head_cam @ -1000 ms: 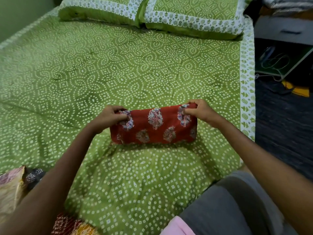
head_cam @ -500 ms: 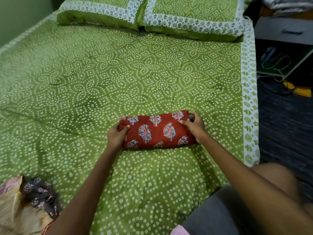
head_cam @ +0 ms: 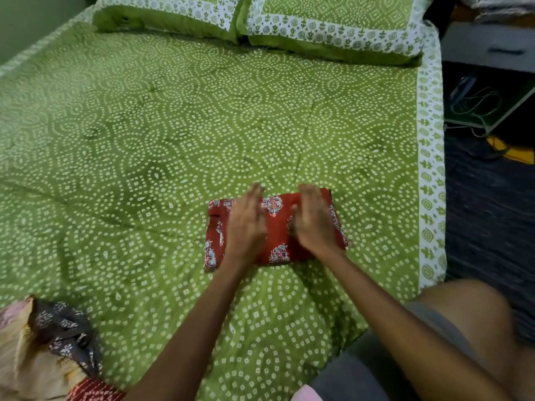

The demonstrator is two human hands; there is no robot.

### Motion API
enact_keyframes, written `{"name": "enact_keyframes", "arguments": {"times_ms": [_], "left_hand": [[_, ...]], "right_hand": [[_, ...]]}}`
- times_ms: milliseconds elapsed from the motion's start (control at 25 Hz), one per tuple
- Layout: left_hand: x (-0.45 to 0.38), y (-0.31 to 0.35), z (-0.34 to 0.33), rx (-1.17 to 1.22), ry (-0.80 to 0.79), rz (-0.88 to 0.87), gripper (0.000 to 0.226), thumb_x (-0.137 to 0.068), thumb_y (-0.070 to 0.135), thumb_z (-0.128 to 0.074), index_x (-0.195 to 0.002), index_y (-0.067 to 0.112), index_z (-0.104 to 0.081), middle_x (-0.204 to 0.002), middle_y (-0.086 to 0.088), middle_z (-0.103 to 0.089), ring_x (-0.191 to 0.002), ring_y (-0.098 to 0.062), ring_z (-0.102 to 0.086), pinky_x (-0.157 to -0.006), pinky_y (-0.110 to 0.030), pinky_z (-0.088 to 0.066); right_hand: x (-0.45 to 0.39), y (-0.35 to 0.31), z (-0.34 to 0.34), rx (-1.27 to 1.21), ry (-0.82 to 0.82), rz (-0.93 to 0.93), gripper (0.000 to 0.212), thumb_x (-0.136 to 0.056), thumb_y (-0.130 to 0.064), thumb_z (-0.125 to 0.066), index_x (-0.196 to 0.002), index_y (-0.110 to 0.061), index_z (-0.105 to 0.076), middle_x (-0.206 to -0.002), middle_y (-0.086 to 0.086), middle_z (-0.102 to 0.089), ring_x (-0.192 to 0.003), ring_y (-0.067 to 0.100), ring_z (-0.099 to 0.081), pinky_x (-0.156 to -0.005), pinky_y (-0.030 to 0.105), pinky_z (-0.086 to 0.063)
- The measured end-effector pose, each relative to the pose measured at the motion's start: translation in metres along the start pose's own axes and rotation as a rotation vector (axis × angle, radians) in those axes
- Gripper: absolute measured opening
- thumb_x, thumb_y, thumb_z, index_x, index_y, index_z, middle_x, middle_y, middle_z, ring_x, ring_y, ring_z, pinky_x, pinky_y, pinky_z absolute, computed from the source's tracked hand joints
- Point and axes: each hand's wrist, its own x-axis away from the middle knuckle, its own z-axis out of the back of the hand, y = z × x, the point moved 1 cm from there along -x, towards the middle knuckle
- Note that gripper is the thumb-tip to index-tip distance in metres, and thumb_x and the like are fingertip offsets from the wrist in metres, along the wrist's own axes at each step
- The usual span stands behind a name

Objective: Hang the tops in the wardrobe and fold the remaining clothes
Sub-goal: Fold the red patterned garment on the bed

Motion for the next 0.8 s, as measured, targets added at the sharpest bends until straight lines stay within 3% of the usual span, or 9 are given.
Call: {"name": "enact_keyframes", "arguments": {"times_ms": [80,120,200,280,440,560,640,720,800], "left_hand": [[0.01,-0.008,-0.033,-0.232,-0.295,-0.056,0.058,-0.095,0.044,-0.009,-0.149,0.023,-0.011,-0.155,0.005,-0.004,-0.145,-0.015,-0.004,-0.115,-0.034,0.009],[0.01,-0.019,-0.041,-0.358,-0.346,-0.04,0.064,-0.09,0.053,0.0,-0.149,0.028,-0.005,-0.156,0.007,0.002,-0.146,-0.014,0.004,-0.112,-0.034,0.018],[0.003,-0.036,-0.043,-0.519,-0.343,0.017,0.075,-0.082,0.064,0.008,-0.149,0.031,0.0,-0.154,0.008,0.009,-0.145,-0.016,0.012,-0.107,-0.041,0.029],[0.003,-0.045,-0.034,-0.543,-0.271,0.131,0.078,-0.081,0.069,0.005,-0.149,0.031,0.001,-0.154,0.006,0.01,-0.145,-0.02,0.012,-0.104,-0.045,0.03],[0.03,-0.055,-0.009,-0.307,-0.123,0.543,0.077,-0.093,0.062,-0.023,-0.151,0.017,-0.002,-0.158,-0.014,-0.001,-0.145,-0.029,0.002,-0.115,-0.045,0.007],[0.039,-0.036,-0.005,-0.284,-0.097,0.576,0.074,-0.097,0.043,-0.038,-0.148,0.0,-0.008,-0.152,-0.021,-0.022,-0.14,-0.033,-0.02,-0.113,-0.042,-0.016],[0.028,-0.031,-0.001,-0.161,-0.088,0.625,0.072,-0.093,0.038,-0.051,-0.14,-0.01,-0.027,-0.139,-0.026,-0.041,-0.13,-0.036,-0.038,-0.107,-0.042,-0.031],[0.01,-0.042,0.001,0.251,-0.079,0.773,0.051,-0.084,0.034,-0.066,-0.112,-0.008,-0.058,-0.105,-0.02,-0.064,-0.106,-0.037,-0.06,-0.087,-0.04,-0.049],[-0.004,-0.046,0.009,0.659,-0.119,0.961,0.036,-0.078,0.028,-0.074,-0.101,0.001,-0.065,-0.089,-0.016,-0.069,-0.083,-0.033,-0.068,-0.075,-0.042,-0.057]], "right_hand": [[0.02,0.006,-0.031,0.209,-0.27,0.117,0.062,-0.098,-0.048,-0.01,-0.15,-0.016,0.002,-0.159,0.001,0.004,-0.145,0.015,0.009,-0.116,0.033,0.011],[0.018,0.015,-0.038,0.306,-0.29,0.111,0.07,-0.091,-0.056,0.001,-0.149,-0.018,0.007,-0.158,-0.001,0.01,-0.145,0.014,0.013,-0.113,0.032,0.017],[-0.004,0.031,-0.039,0.382,-0.233,0.019,0.084,-0.081,-0.066,0.009,-0.149,-0.017,0.008,-0.153,-0.001,0.017,-0.144,0.018,0.014,-0.11,0.038,0.02],[-0.02,0.041,-0.03,0.364,-0.22,-0.141,0.082,-0.089,-0.067,-0.005,-0.149,-0.013,0.006,-0.154,0.003,0.013,-0.145,0.024,0.01,-0.112,0.043,0.015],[-0.004,0.043,-0.015,0.183,-0.083,-0.294,0.078,-0.097,-0.052,-0.03,-0.148,0.0,-0.004,-0.156,0.018,-0.012,-0.144,0.029,-0.012,-0.118,0.04,-0.011],[0.026,0.034,-0.014,0.154,0.078,-0.329,0.073,-0.095,-0.047,-0.042,-0.143,0.003,-0.024,-0.145,0.019,-0.037,-0.132,0.03,-0.035,-0.107,0.039,-0.031],[0.018,0.031,-0.005,0.047,0.044,-0.441,0.057,-0.09,-0.047,-0.053,-0.125,-0.002,-0.047,-0.126,0.014,-0.053,-0.116,0.027,-0.049,-0.095,0.036,-0.04],[0.001,0.033,0.007,-0.178,-0.072,-0.582,0.036,-0.081,-0.048,-0.066,-0.088,-0.014,-0.056,-0.095,0.005,-0.061,-0.091,0.024,-0.059,-0.08,0.032,-0.049],[-0.005,0.041,0.018,-0.471,-0.177,-0.681,0.035,-0.073,-0.043,-0.076,-0.078,-0.017,-0.054,-0.09,0.003,-0.065,-0.082,0.022,-0.062,-0.076,0.032,-0.053]]}}
